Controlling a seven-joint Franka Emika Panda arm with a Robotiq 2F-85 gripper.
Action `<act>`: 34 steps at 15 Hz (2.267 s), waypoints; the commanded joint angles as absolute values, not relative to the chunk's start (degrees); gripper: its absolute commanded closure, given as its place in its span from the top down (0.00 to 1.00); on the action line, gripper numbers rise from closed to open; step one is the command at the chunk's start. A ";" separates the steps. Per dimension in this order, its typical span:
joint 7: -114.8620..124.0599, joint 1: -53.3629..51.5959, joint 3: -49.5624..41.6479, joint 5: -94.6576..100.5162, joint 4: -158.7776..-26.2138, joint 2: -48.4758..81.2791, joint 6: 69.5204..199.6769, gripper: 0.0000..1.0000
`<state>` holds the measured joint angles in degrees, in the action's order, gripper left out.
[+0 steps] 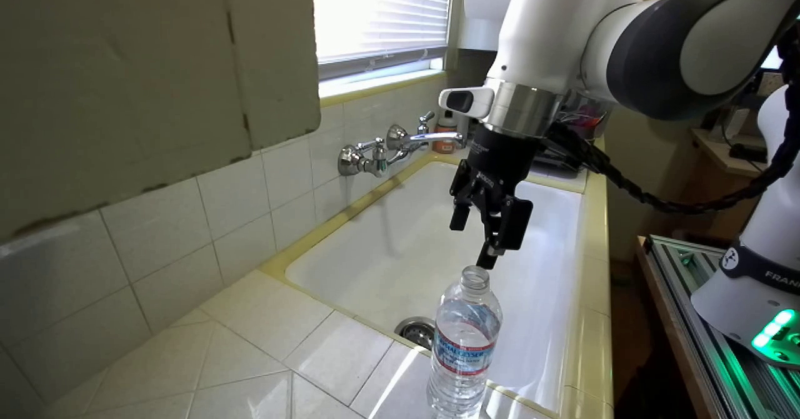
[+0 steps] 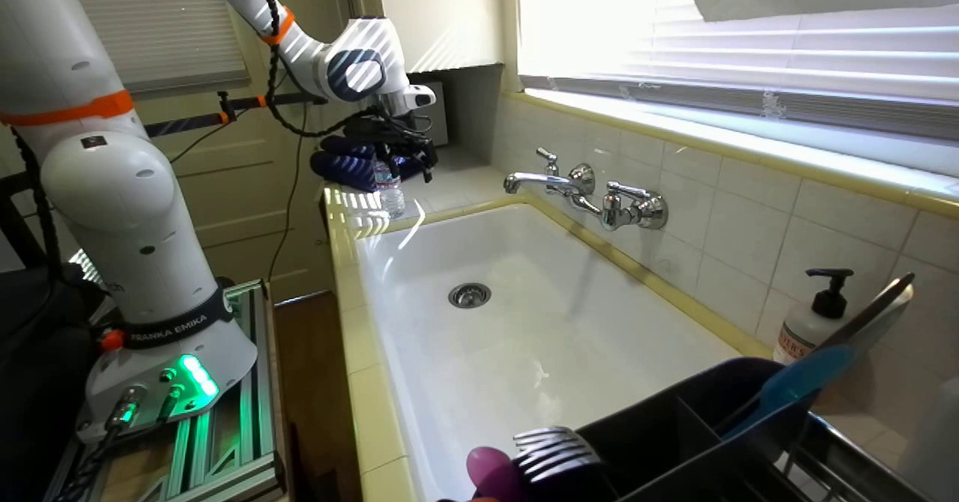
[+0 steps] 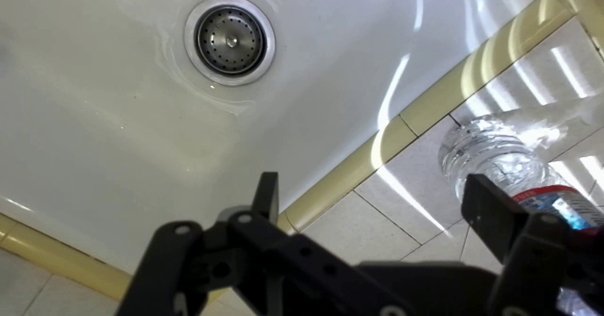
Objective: Pour out the water from the bottle
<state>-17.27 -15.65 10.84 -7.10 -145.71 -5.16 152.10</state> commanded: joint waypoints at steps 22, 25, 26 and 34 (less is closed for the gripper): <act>-10.87 -15.49 13.83 -5.31 -143.60 -2.76 147.07 1.00; -15.11 -15.64 13.85 -6.41 -143.57 -2.76 146.25 1.00; -17.35 -15.69 13.80 -7.06 -143.55 -2.60 146.35 1.00; -35.05 -15.66 13.12 -12.67 -142.82 -2.21 143.67 1.00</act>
<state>-28.11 -15.59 13.57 -9.29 -143.71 -2.10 147.14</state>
